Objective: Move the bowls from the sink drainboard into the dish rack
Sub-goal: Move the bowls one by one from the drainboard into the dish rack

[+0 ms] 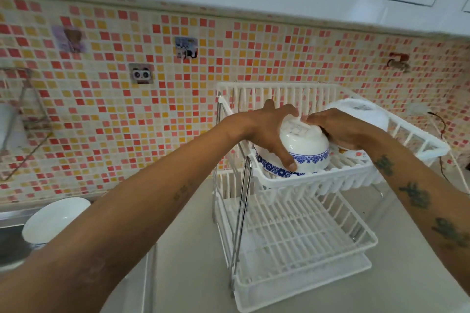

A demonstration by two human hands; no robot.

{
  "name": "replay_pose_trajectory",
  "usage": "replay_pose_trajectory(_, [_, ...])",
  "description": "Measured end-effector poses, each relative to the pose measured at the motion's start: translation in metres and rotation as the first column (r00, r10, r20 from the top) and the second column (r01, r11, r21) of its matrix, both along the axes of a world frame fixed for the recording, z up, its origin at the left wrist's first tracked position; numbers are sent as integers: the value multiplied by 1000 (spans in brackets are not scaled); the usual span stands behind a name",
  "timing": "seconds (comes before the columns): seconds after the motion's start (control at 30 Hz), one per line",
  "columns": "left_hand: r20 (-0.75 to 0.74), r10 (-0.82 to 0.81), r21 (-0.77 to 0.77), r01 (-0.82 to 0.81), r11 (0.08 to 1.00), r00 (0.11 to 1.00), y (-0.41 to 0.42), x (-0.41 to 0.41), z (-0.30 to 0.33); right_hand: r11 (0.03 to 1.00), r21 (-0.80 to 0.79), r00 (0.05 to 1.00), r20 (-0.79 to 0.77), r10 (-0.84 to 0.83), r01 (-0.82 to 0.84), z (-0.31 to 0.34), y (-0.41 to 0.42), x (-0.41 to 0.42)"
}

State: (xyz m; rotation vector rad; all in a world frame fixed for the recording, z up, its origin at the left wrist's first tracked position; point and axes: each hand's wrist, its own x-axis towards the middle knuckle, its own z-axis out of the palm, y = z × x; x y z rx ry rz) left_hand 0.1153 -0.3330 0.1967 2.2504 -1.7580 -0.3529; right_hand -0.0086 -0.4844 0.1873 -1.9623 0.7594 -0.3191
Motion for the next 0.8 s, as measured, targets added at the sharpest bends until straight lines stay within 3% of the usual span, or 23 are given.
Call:
replay_pose_trajectory(0.17, [-8,-14,28,15,1000,1000,9,-6,6,999,-40,999,-53,-6,4,4,5,-1])
replay_pose_trajectory(0.27, [-32,-33,-95,30,995,999,28,-10,10,949,-312,995,-65,-71,47,12,26,0])
replay_pose_trajectory(0.37, [-85,-58,-299,30,954,995,67,-6,15,838,-512,980,159,-123,189,26,67,9])
replay_pose_trajectory(0.47, [-200,-22,-368,-55,928,980,118,14,8,870,-423,898,436,-50,254,41,112,27])
replay_pose_trajectory(0.57, [-350,106,-307,-221,926,931,170,45,-10,901,-405,784,604,139,152,52,166,54])
replay_pose_trajectory(0.7, [-481,293,-252,-450,856,826,234,89,-48,905,-417,641,674,367,-79,41,252,89])
replay_pose_trajectory(0.8, [-630,375,-208,-613,762,680,277,116,-82,881,-341,662,583,472,-328,9,311,126])
